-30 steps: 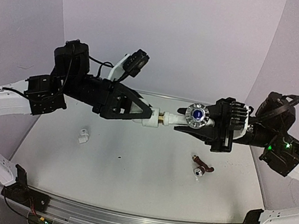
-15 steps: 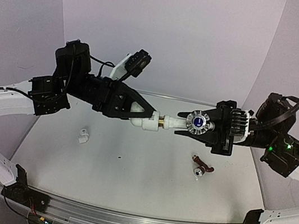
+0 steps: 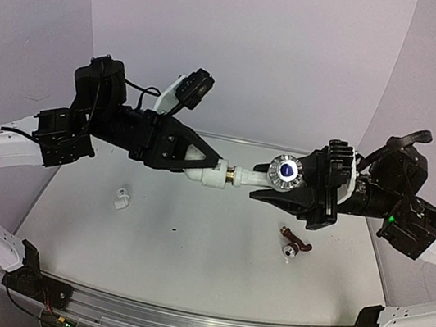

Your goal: Install the water faucets

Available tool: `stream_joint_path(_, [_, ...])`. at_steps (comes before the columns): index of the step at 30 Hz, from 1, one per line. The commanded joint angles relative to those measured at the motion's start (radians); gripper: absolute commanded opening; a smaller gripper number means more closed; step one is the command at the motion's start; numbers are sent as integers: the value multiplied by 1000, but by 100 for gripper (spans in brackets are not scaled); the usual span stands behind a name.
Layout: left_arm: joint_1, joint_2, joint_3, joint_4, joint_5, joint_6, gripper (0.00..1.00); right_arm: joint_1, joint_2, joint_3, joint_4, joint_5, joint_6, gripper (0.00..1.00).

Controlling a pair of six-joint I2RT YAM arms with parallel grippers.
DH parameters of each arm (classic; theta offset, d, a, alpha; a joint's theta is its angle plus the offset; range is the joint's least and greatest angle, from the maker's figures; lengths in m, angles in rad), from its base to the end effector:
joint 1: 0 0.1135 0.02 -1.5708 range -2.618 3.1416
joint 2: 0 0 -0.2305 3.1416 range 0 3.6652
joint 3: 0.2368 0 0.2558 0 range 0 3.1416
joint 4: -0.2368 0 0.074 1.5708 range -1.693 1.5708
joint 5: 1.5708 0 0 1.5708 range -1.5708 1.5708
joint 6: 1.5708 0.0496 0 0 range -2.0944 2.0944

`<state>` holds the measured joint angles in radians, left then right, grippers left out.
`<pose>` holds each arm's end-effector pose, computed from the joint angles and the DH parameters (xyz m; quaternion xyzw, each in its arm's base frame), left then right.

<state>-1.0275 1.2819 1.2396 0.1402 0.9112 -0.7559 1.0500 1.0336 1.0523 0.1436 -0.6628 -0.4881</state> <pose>0.1263 -0.2849 0.3941 0.4046 0.5535 -0.7033 0.1879 0.1035 0.2417 0.3945 -0.6040 0.2675 0.4022 0.6340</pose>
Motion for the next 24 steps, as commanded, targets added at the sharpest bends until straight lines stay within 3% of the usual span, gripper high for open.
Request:
stream_joint_path(1, [1, -21, 30, -72, -52, 181, 8, -20, -11, 23, 88, 178, 209, 0])
stream_joint_path(2, [1, -15, 41, -90, -53, 174, 26, -19, -17, 21, 90, 166, 177, 0])
stream_joint_path(4, [1, -3, 47, -108, -54, 145, 52, -20, -20, 29, 96, 159, 73, 0])
stream_joint_path(6, [1, -1, 42, -122, -55, 129, 61, -20, -19, 38, 102, 141, 15, 0])
stream_joint_path(11, [1, -11, 18, -105, -48, 103, 63, -21, -20, 37, 102, 95, -62, 0])
stream_joint_path(16, [1, -23, -7, -44, -25, 74, 55, -20, -31, 13, 100, 27, -116, 0])
stream_joint_path(24, [1, -18, -27, 41, 24, 8, 54, -19, -40, 3, 77, -35, -243, 0])
